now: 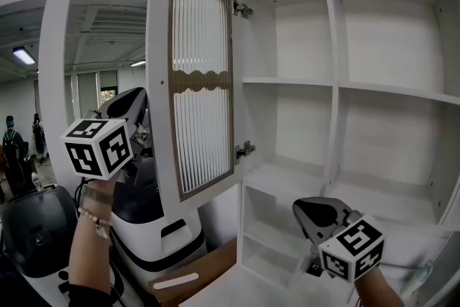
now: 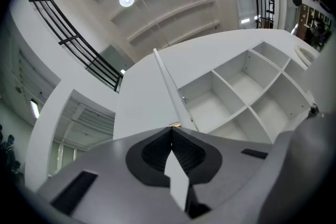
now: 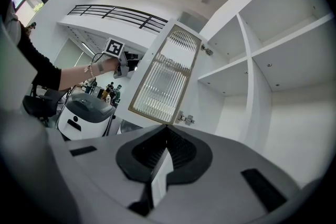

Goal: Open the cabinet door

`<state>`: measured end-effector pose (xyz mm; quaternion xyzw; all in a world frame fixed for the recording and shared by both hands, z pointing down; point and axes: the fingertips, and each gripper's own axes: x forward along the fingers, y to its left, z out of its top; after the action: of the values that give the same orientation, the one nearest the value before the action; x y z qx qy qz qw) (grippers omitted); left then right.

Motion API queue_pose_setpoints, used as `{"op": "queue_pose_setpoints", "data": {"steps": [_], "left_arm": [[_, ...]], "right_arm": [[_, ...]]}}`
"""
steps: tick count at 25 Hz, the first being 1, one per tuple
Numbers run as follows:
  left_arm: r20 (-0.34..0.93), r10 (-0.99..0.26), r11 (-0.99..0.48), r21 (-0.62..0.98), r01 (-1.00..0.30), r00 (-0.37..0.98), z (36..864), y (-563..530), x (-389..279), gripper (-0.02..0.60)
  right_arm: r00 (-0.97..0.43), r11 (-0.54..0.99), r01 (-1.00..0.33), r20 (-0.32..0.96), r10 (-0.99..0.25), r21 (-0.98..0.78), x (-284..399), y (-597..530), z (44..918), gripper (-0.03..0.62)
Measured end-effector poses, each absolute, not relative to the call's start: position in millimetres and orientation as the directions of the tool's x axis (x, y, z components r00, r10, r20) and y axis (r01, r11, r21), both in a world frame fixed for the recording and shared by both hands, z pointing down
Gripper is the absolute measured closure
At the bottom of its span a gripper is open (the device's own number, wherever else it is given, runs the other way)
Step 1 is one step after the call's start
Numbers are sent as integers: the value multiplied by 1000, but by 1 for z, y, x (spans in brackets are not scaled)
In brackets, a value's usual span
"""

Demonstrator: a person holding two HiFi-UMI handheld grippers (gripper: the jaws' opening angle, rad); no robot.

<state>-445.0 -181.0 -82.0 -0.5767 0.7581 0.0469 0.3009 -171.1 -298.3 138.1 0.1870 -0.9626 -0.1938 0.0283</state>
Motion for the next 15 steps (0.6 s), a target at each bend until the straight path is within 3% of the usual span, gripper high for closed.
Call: {"op": "queue_pose_setpoints", "data": {"steps": [15], "left_arm": [[-478,-854,376,-295,-878,-205,-67,-180,-452,580]], "right_arm": [[-935,859,-326,-2,-354,395,-182,-299,138,594]]}}
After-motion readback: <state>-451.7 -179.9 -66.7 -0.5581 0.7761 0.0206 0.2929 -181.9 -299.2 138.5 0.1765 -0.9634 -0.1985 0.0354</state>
